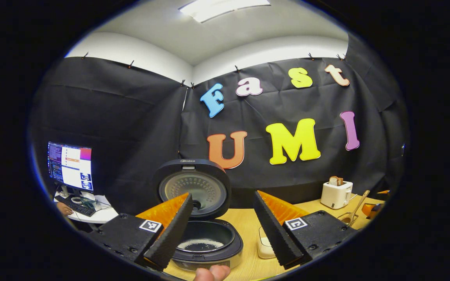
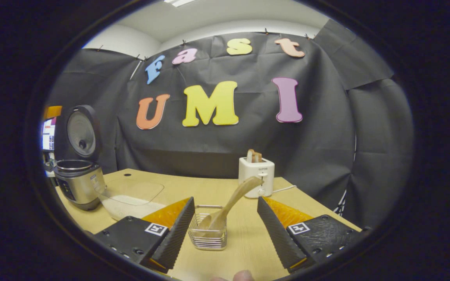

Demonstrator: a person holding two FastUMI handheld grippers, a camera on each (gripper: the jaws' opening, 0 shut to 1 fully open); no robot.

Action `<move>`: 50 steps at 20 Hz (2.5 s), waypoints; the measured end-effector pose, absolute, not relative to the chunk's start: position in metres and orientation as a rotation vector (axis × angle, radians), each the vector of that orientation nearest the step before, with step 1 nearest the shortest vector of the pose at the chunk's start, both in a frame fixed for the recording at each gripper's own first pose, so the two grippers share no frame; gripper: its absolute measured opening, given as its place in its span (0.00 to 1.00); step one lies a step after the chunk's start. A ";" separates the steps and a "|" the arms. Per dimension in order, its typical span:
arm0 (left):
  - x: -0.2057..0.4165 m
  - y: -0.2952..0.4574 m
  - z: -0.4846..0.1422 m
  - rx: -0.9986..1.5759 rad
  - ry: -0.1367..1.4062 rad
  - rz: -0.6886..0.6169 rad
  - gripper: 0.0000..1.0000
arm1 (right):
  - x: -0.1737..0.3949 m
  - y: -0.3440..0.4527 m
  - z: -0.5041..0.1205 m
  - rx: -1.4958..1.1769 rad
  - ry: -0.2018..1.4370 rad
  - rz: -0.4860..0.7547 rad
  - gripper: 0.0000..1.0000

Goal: Close the left gripper, press the button to open the rice cooker; take a wooden spoon from the chopstick holder with the right hand, scoop a spoonful of rice and pour it into the rice cooker, then put the wooden spoon back into the chopstick holder.

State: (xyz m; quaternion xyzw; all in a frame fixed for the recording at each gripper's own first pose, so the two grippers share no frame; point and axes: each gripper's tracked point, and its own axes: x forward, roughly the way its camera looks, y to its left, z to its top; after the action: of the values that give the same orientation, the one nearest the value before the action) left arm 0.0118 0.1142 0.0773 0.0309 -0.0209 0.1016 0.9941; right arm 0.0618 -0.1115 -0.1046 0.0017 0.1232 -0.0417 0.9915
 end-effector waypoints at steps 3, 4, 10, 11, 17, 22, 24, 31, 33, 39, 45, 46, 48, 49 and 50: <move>0.008 0.113 0.065 0.072 -0.029 0.209 0.98 | 0.078 -0.121 -0.117 0.022 0.285 -0.102 0.96; 0.007 0.110 0.061 0.074 -0.024 0.205 0.98 | 0.083 -0.123 -0.122 0.031 0.303 -0.108 0.96; 0.006 0.107 0.031 0.061 0.038 0.210 0.98 | 0.119 -0.127 -0.148 0.117 0.388 -0.103 0.92; 0.005 0.108 0.030 0.064 0.042 0.211 0.98 | 0.124 -0.126 -0.149 0.131 0.389 -0.097 0.91; -0.002 0.110 0.023 0.057 0.043 0.227 0.98 | 0.145 -0.118 -0.160 0.231 0.420 -0.069 0.51; -0.004 0.117 0.014 0.029 0.062 0.235 0.99 | 0.144 -0.105 -0.146 0.242 0.392 -0.037 0.01; -0.002 0.117 0.011 0.017 0.061 0.226 0.99 | 0.143 -0.099 -0.147 0.211 0.403 -0.031 0.01; -0.002 0.130 -0.007 0.012 0.101 0.228 0.99 | 0.142 -0.096 -0.100 0.134 0.316 -0.058 0.01; -0.004 0.132 -0.006 -0.001 0.091 0.221 0.99 | 0.141 -0.091 -0.084 0.117 0.292 -0.055 0.01; -0.015 0.141 -0.007 0.032 0.084 0.204 0.99 | 0.148 -0.038 -0.015 0.074 0.190 0.023 0.02; -0.021 0.140 -0.005 0.040 0.093 0.193 0.99 | 0.182 0.065 -0.001 0.025 0.169 0.169 0.01; -0.022 0.142 -0.003 0.042 0.095 0.193 0.99 | 0.186 0.080 -0.009 0.009 0.180 0.189 0.01; -0.027 0.145 0.000 0.052 0.094 0.204 0.99 | 0.194 0.103 -0.032 -0.057 0.213 0.209 0.01; -0.027 0.143 0.001 0.058 0.093 0.192 0.99 | 0.197 0.108 -0.047 -0.092 0.232 0.207 0.01; -0.028 0.143 0.004 0.066 0.087 0.188 0.99 | 0.198 0.113 -0.061 -0.114 0.252 0.208 0.01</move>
State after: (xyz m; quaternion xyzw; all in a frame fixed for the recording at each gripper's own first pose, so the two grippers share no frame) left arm -0.0283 0.1432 0.0040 0.0328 0.0436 0.0940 0.9941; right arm 0.1983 0.1130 -0.0612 -0.0567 0.1256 0.1034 0.9851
